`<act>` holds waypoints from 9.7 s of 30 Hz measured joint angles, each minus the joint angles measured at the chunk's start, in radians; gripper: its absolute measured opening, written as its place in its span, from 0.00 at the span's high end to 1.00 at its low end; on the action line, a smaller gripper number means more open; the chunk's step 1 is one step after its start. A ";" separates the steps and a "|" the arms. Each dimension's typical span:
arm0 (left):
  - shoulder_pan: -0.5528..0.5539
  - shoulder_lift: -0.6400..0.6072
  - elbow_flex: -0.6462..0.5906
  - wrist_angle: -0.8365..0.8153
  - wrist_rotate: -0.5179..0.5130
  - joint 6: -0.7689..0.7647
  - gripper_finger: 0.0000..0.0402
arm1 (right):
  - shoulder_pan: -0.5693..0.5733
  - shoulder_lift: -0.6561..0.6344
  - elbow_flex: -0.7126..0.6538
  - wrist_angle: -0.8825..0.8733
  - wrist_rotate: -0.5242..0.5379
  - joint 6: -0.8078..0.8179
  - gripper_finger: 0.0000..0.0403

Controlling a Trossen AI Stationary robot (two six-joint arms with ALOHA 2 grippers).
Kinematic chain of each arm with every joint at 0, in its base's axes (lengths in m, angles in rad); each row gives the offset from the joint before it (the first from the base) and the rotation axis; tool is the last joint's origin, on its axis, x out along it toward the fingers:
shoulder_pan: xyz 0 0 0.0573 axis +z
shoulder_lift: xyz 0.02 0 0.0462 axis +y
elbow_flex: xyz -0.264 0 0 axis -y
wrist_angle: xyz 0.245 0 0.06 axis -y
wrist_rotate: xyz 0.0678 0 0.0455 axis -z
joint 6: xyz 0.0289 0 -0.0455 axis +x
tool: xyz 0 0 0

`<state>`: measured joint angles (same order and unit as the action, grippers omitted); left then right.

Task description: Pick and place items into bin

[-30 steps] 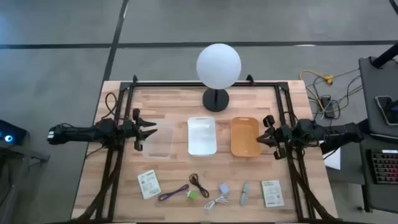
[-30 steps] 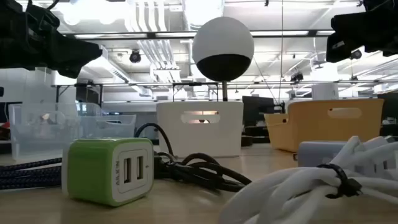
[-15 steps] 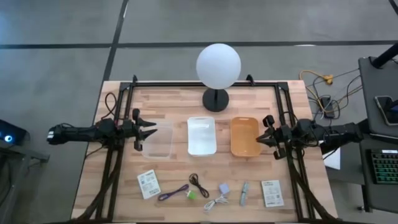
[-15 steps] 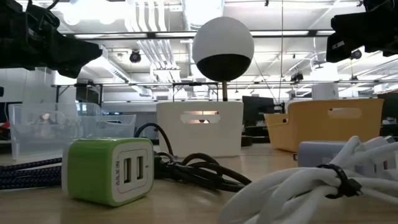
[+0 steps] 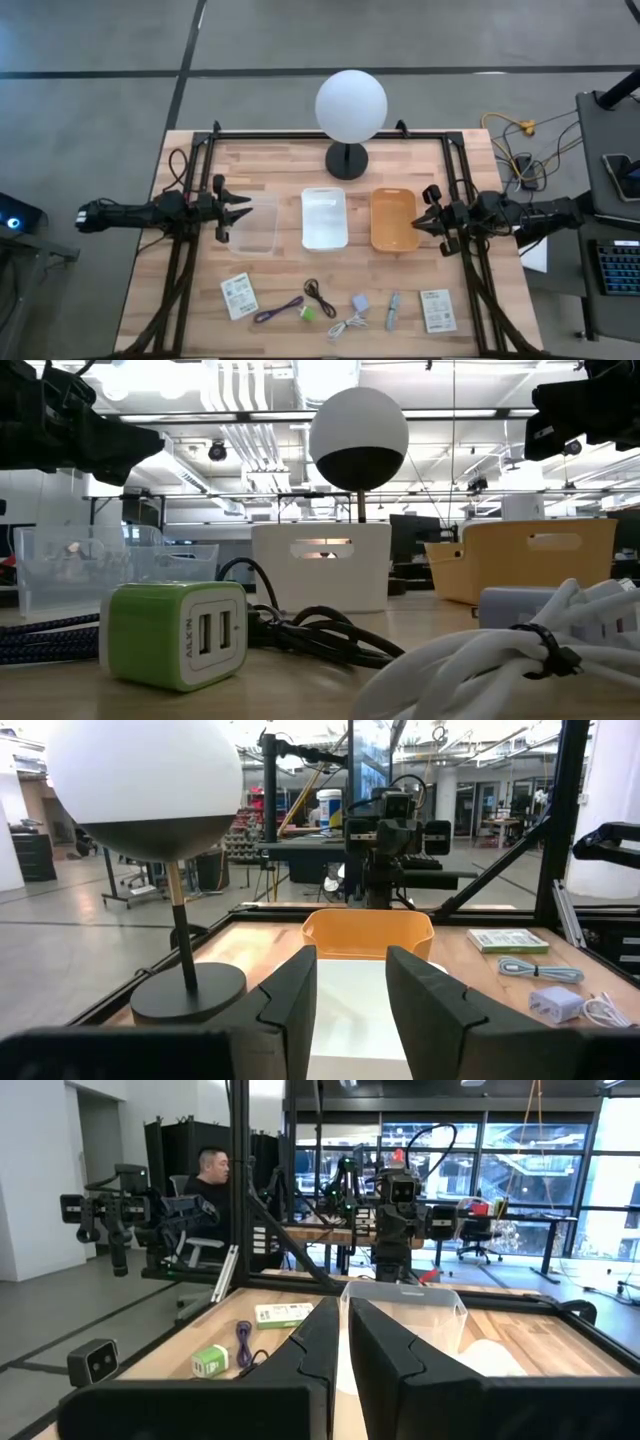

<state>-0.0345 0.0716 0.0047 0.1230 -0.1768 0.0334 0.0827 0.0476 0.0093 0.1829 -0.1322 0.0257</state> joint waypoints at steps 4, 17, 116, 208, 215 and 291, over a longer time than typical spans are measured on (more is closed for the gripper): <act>0.000 0.000 0.000 0.000 0.000 0.000 0.73 | 0.000 0.000 0.000 0.000 0.000 0.000 0.96; 0.000 0.000 0.000 0.000 0.000 0.000 0.73 | 0.000 0.020 0.000 0.223 0.273 0.447 0.96; -0.020 0.439 0.122 0.540 0.514 -0.883 0.73 | 0.654 2.005 1.427 -1.076 0.049 2.268 0.73; -0.013 0.494 0.276 -0.156 0.290 -1.051 0.96 | 0.301 1.978 1.715 -0.834 0.199 1.232 0.58; -0.014 0.381 0.490 -0.849 0.115 -1.074 0.96 | 0.278 1.977 1.699 -0.924 0.213 1.381 0.58; -0.474 0.774 0.654 -0.743 0.271 -0.618 0.65 | 0.472 2.345 2.059 -1.173 0.368 0.943 0.54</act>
<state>-0.5083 0.8459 0.6587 -0.6199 0.0940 -0.5848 0.5544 2.3923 2.0687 -0.9897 0.2361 0.9685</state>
